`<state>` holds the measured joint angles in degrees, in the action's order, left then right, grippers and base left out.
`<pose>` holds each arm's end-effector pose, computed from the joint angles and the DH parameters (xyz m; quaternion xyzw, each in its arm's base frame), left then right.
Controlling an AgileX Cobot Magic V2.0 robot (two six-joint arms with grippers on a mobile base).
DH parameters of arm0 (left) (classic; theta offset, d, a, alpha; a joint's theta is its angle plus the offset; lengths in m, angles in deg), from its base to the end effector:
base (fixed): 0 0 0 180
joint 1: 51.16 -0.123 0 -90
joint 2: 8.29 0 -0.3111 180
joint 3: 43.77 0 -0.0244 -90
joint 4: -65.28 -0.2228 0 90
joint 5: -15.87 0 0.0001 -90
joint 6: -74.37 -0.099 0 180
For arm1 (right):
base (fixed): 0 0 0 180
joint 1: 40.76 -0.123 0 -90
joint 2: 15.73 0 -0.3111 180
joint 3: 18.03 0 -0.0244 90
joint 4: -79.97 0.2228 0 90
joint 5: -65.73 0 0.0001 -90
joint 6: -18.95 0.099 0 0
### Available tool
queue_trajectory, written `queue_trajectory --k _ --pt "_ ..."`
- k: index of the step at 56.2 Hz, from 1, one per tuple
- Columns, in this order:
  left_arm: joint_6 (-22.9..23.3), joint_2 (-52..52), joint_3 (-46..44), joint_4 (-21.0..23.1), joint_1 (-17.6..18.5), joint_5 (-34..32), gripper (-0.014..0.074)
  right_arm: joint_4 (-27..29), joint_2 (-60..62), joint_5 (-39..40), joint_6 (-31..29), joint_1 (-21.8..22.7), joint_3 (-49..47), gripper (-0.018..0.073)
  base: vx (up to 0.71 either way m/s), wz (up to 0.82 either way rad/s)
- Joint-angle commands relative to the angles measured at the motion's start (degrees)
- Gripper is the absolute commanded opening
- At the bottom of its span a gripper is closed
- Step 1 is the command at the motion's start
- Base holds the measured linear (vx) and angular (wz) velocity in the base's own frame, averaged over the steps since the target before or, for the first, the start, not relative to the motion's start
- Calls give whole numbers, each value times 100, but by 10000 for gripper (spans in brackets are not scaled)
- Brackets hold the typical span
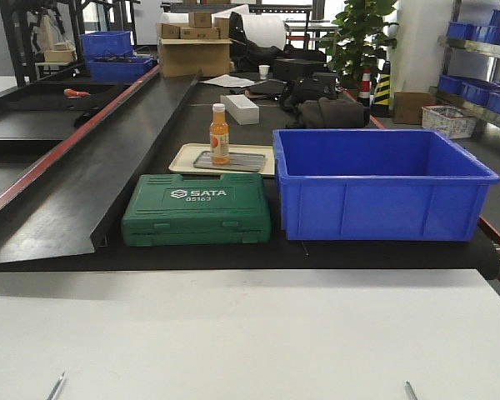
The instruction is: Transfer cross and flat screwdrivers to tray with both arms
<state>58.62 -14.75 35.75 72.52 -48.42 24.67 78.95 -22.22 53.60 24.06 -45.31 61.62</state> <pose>0.0100 -0.0024 0.1897 0.0791 0.7313 0.0275 0.6769 0.0095 0.0004 0.1832 -0.0017 0.7562 0.0480 0.6525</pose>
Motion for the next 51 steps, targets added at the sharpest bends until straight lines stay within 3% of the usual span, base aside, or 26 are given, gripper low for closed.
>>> queue_trajectory --k 1,24,35,45,51 --pt "50 71 -157 14 11 -461 3 -64 32 479 -8 7 37 -8 0 0" --pt "40 71 -157 14 11 -460 3 -64 32 478 -8 7 37 -8 0 0" --pt "-714 71 -157 -98 11 -1345 3 -64 32 478 -8 7 37 -8 0 0" --pt "-669 71 -157 -91 11 -1585 3 -64 32 484 -8 7 37 -8 0 0" --pt "-324 71 -157 -91 11 -1643 3 -29 32 785 50 7 37 -8 0 0"
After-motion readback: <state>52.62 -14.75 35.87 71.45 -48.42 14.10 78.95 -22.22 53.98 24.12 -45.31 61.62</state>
